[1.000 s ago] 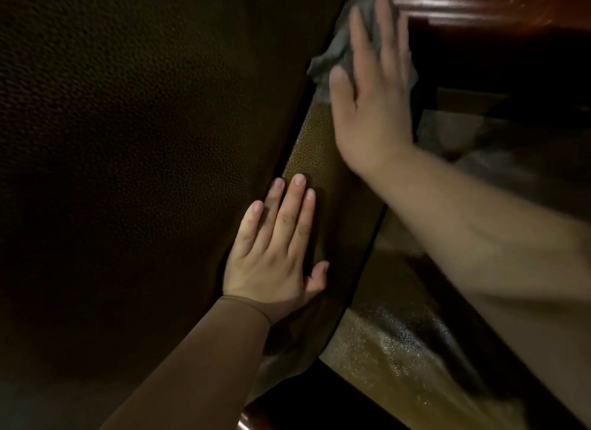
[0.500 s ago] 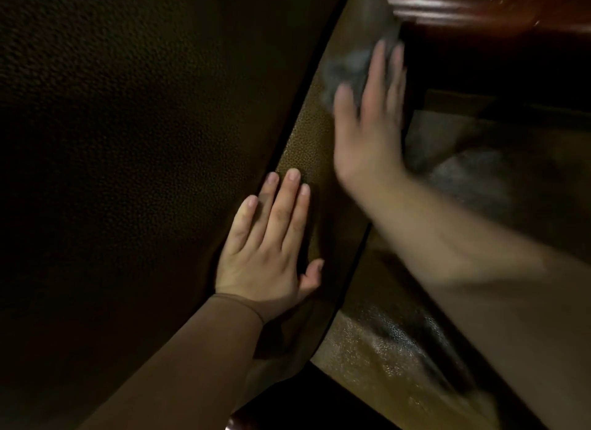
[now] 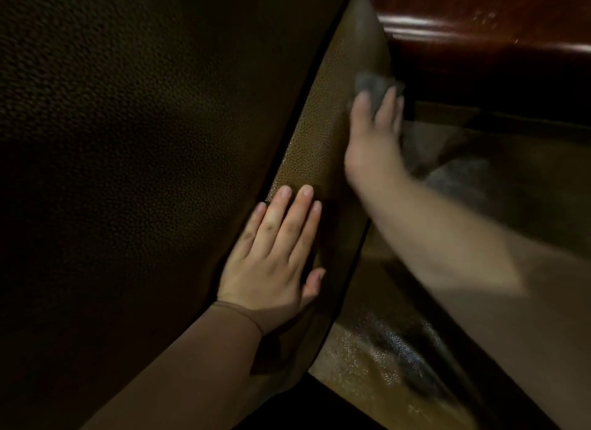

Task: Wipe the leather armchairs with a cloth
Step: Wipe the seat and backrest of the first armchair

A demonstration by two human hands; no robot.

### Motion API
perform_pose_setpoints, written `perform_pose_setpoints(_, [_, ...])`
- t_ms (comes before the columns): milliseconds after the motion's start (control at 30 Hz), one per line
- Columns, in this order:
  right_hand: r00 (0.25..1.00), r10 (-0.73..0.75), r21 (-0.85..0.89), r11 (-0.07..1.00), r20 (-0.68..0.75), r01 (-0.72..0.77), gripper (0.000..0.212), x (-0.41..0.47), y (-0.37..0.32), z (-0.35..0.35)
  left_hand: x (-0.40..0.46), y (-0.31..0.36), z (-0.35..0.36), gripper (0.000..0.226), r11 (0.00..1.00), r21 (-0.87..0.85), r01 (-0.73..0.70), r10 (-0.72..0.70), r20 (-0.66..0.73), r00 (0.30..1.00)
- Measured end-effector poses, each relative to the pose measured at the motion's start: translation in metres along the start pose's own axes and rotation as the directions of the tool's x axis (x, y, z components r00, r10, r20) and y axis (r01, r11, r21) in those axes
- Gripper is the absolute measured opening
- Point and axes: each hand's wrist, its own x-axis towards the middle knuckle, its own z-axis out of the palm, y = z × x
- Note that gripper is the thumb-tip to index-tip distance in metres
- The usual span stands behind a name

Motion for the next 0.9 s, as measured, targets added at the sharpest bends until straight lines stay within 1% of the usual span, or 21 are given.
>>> perform_pose_setpoints(33, [0.998,-0.059,-0.058,0.996,0.033,0.061,0.08,-0.026,0.014,0.01,0.0,0.0,0.0,0.086,1.0,-0.013,0.0,0.0,-0.004,1.0])
perform_pose_setpoints(67, [0.995,-0.079,-0.079,0.993,0.068,0.084,0.082,-0.046,0.024,0.018,0.0,0.0,0.0,0.086,1.0,-0.023,0.003,-0.003,-0.01,1.0])
perform_pose_setpoints(133, [0.994,-0.07,-0.106,0.991,0.089,0.079,0.085,-0.044,0.031,0.025,0.001,0.0,-0.002,0.087,0.999,-0.034,0.01,-0.011,-0.023,1.0])
perform_pose_setpoints(200, [0.999,-0.013,-0.129,0.992,-0.03,0.009,0.078,0.006,0.018,0.016,0.004,0.001,-0.001,0.089,0.999,-0.037,0.015,-0.016,-0.03,0.999])
perform_pose_setpoints(267, [0.991,0.088,0.015,0.996,-0.104,-0.087,0.073,0.057,-0.001,-0.006,0.005,0.001,0.0,0.091,0.999,-0.03,0.014,-0.015,-0.029,0.999])
perform_pose_setpoints(300, [0.989,0.116,0.086,0.99,-0.09,-0.108,0.073,0.068,-0.006,-0.015,0.005,0.001,0.001,0.091,1.0,-0.028,0.012,-0.013,-0.026,1.0])
perform_pose_setpoints(367, [0.997,0.039,0.085,0.996,-0.063,-0.034,0.073,0.056,0.001,-0.017,0.004,0.002,0.002,0.092,0.999,-0.036,0.009,-0.01,-0.018,1.0])
perform_pose_setpoints(433, [0.987,-0.151,-0.069,0.987,-0.054,0.148,0.073,0.013,0.028,-0.003,0.001,0.002,0.002,0.092,0.999,-0.043,0.012,-0.013,-0.017,1.0])
perform_pose_setpoints(467, [0.97,-0.245,-0.14,0.96,0.006,0.243,0.082,-0.013,0.047,0.007,0.001,0.002,0.002,0.092,0.999,-0.046,0.012,-0.013,-0.02,1.0])
perform_pose_setpoints(500, [0.959,-0.269,-0.184,0.942,0.087,0.281,0.096,-0.036,0.065,0.015,0.001,0.002,0.002,0.092,0.999,-0.05,0.01,-0.011,-0.024,1.0])
perform_pose_setpoints(533, [0.964,-0.203,-0.193,0.953,0.174,0.235,0.108,-0.052,0.077,0.02,0.001,0.002,0.001,0.092,0.999,-0.052,0.01,-0.012,-0.028,1.0])
perform_pose_setpoints(567, [0.962,-0.175,-0.194,0.957,0.211,0.217,0.115,-0.053,0.085,0.021,0.002,0.002,0.001,0.091,0.999,-0.051,0.013,-0.015,-0.034,0.999])
perform_pose_setpoints(600, [0.964,-0.178,-0.208,0.953,0.198,0.219,0.115,-0.044,0.082,0.017,0.004,0.002,0.0,0.092,0.999,-0.049,0.016,-0.018,-0.04,0.999])
perform_pose_setpoints(633, [0.973,-0.195,-0.246,0.944,0.124,0.22,0.109,-0.027,0.073,0.014,0.005,0.002,0.0,0.092,0.999,-0.044,0.018,-0.02,-0.042,0.999])
perform_pose_setpoints(667, [0.985,-0.171,-0.221,0.96,0.026,0.173,0.095,-0.002,0.061,0.008,0.006,0.002,0.0,0.092,0.999,-0.039,0.018,-0.02,-0.043,0.999])
perform_pose_setpoints(700, [0.996,-0.062,-0.103,0.993,-0.061,0.056,0.079,0.023,0.046,-0.002,0.007,0.003,0.001,0.092,0.999,-0.035,0.016,-0.018,-0.042,0.999])
perform_pose_setpoints(733, [0.994,0.017,0.001,1.0,-0.111,-0.017,0.071,0.046,0.035,-0.011,0.007,0.003,0.002,0.092,0.999,-0.032,0.015,-0.016,-0.038,0.999])
perform_pose_setpoints(767, [0.995,0.039,0.047,0.998,-0.094,-0.034,0.072,0.061,0.03,-0.018,0.006,0.003,0.003,0.092,0.999,-0.032,0.014,-0.015,-0.031,0.999])
perform_pose_setpoints(833, [0.999,-0.043,-0.037,0.998,-0.02,0.042,0.077,0.058,0.035,-0.015,0.005,0.003,0.005,0.092,0.999,-0.034,0.012,-0.013,-0.029,1.0])
perform_pose_setpoints(867, [0.992,-0.127,-0.111,0.986,-0.028,0.123,0.08,0.042,0.044,-0.008,0.005,0.003,0.005,0.092,0.999,-0.037,0.012,-0.013,-0.028,1.0])
perform_pose_setpoints(900, [0.975,-0.22,-0.126,0.968,-0.016,0.216,0.077,0.014,0.055,0.002,0.005,0.003,0.004,0.092,0.999,-0.04,0.013,-0.014,-0.028,1.0])
